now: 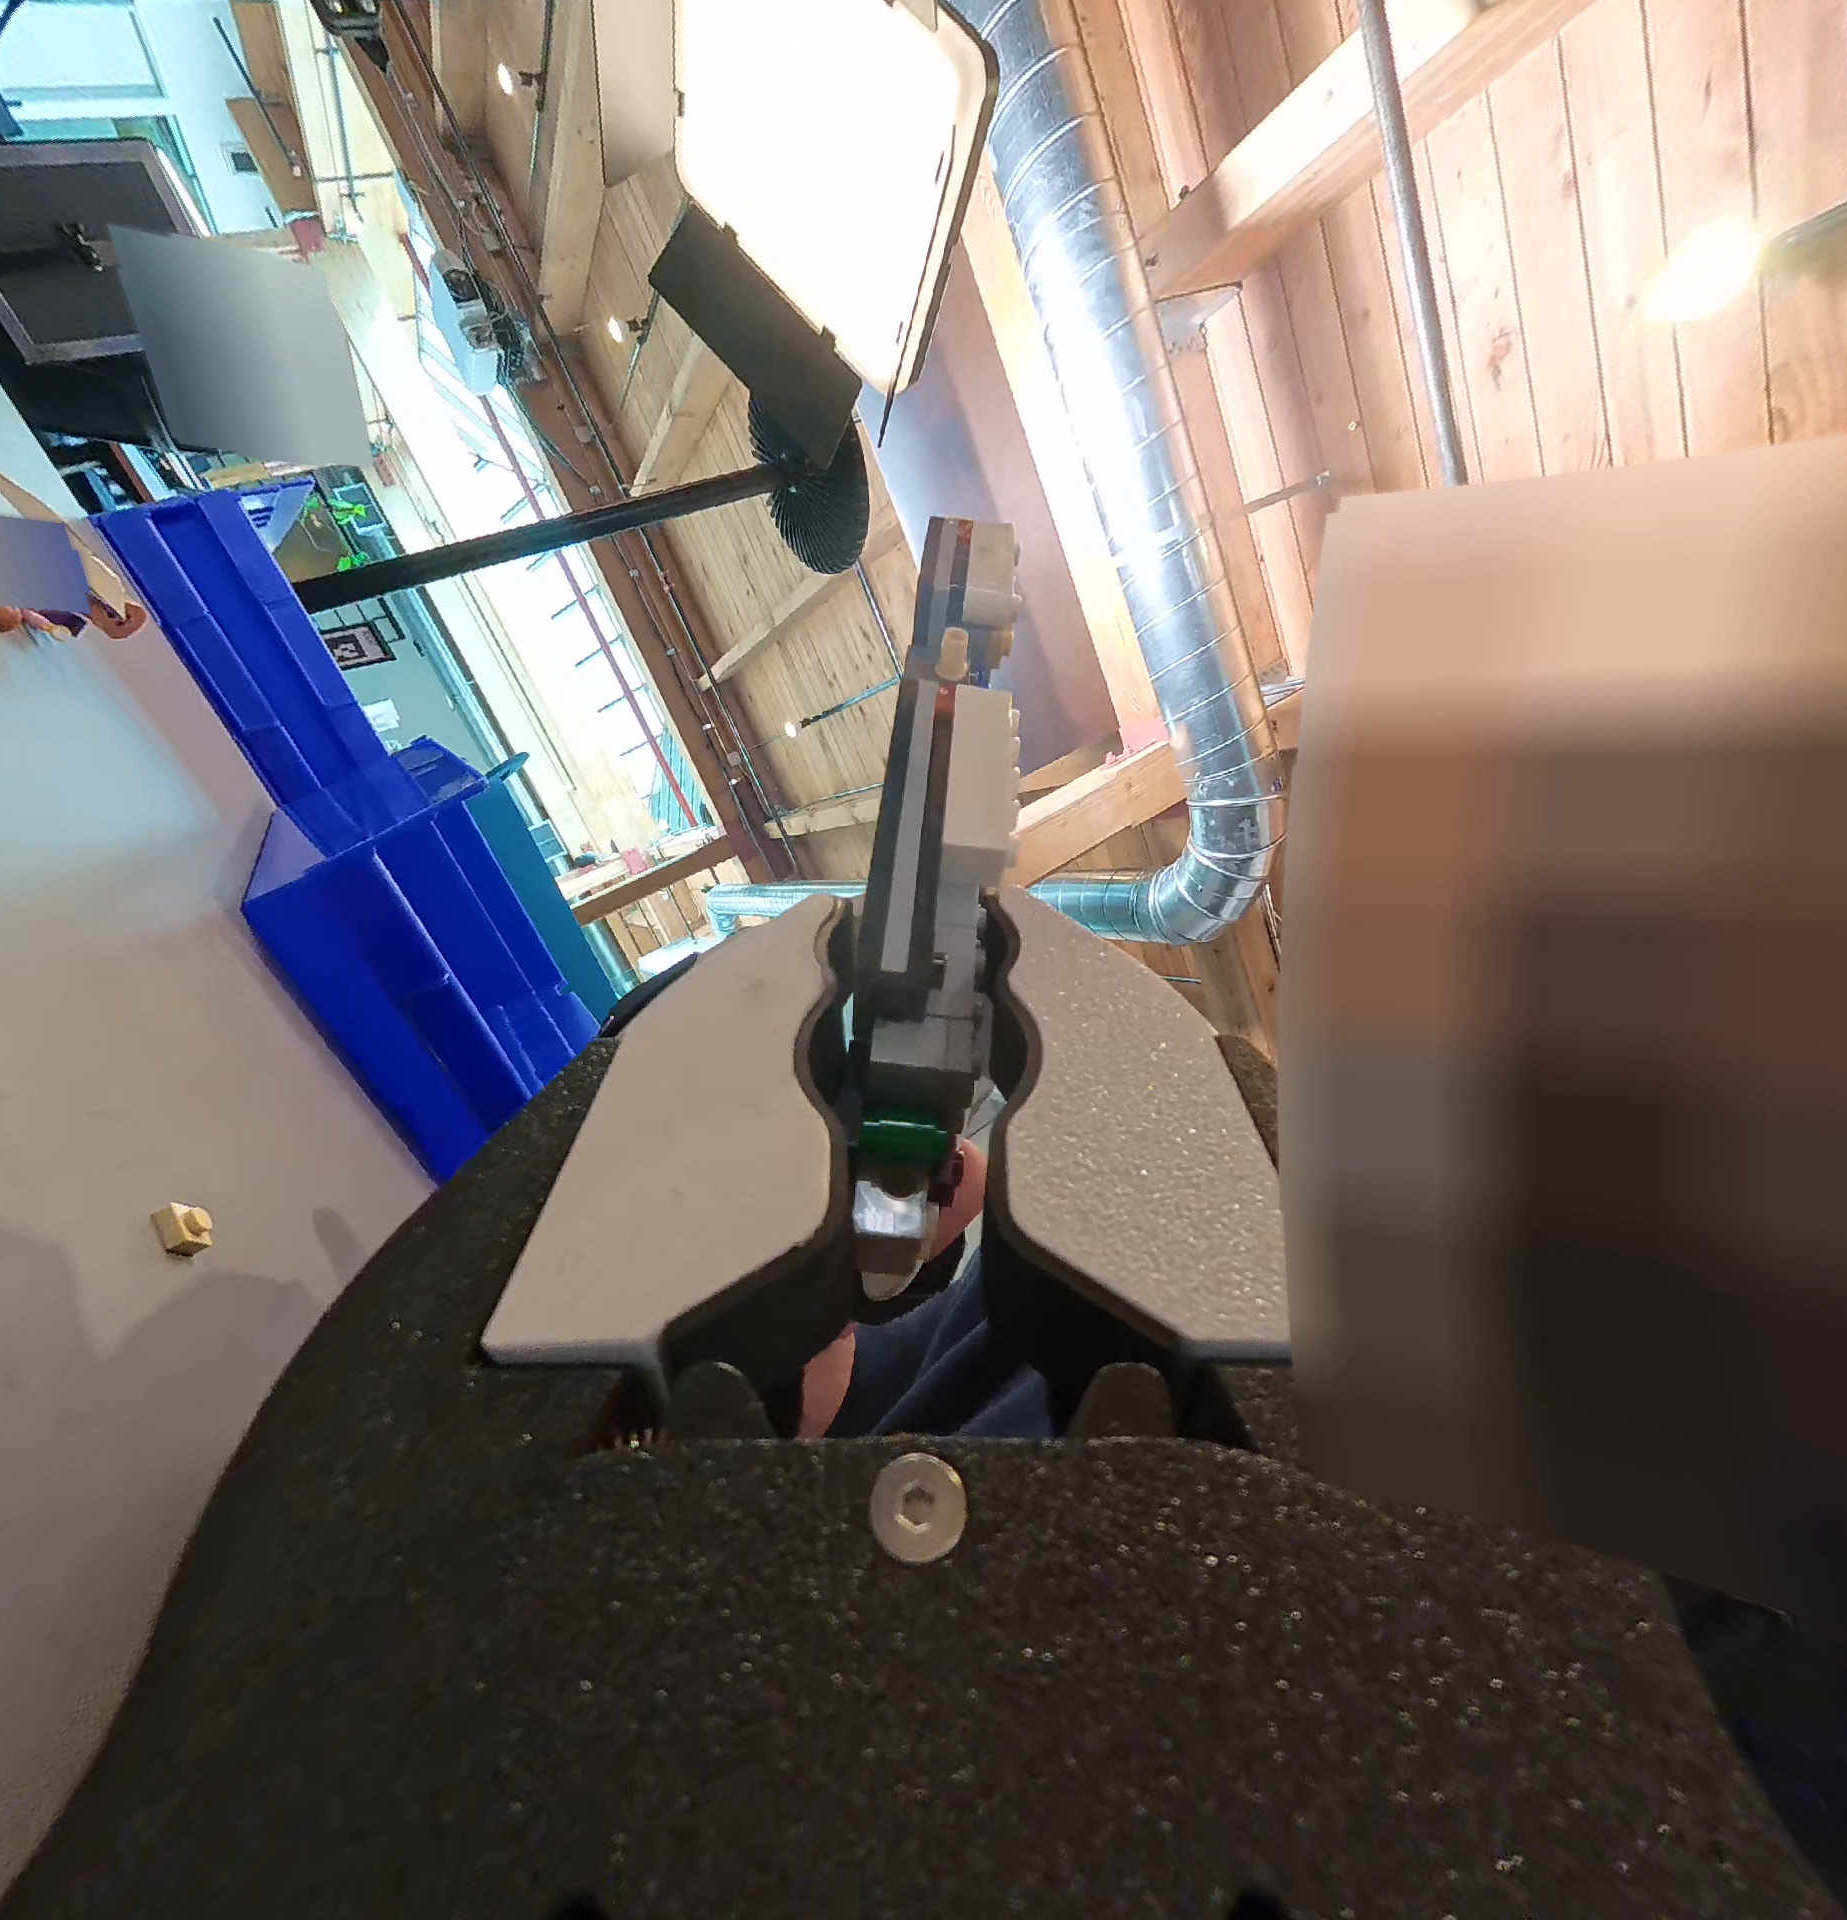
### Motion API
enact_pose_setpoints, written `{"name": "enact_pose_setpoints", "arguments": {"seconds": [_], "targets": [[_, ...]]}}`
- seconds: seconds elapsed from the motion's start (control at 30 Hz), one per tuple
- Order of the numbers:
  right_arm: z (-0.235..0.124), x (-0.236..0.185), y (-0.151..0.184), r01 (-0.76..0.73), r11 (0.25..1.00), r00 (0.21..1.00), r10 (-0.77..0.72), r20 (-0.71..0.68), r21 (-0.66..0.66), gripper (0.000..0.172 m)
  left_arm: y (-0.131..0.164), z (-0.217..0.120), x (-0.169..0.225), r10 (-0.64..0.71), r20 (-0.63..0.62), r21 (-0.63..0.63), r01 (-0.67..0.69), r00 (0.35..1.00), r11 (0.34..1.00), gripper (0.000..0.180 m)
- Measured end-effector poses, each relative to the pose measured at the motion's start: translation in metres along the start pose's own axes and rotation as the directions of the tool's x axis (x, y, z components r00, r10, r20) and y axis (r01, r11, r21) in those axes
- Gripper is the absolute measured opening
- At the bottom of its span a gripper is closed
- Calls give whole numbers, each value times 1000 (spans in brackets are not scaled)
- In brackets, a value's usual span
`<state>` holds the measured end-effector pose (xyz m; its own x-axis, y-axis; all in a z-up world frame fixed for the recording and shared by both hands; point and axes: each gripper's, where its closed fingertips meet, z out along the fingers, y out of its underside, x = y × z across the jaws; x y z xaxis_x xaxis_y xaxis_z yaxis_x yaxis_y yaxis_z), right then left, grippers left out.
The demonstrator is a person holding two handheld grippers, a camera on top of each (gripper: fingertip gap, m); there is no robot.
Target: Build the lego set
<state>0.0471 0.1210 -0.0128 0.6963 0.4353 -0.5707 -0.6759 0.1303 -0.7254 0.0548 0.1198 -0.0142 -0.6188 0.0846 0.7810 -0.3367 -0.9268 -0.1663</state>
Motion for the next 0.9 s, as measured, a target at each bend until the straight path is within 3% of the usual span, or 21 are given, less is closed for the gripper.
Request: {"name": "enact_pose_setpoints", "arguments": {"seconds": [0.4,0.63,0.9], "targets": [[-2,11,10,-10,994,997,2,-71,-110,26,-18,-9,4,306,125,-25,-305,944,952,19],[-3,14,14,-96,984,994,86,-75,-152,28,-17,-7,4,542,208,-163,-518,814,840,19],[0,6,18,-313,944,948,316,18,-106,24,-1,1,7,714,202,-286,-657,670,698,20]]}}
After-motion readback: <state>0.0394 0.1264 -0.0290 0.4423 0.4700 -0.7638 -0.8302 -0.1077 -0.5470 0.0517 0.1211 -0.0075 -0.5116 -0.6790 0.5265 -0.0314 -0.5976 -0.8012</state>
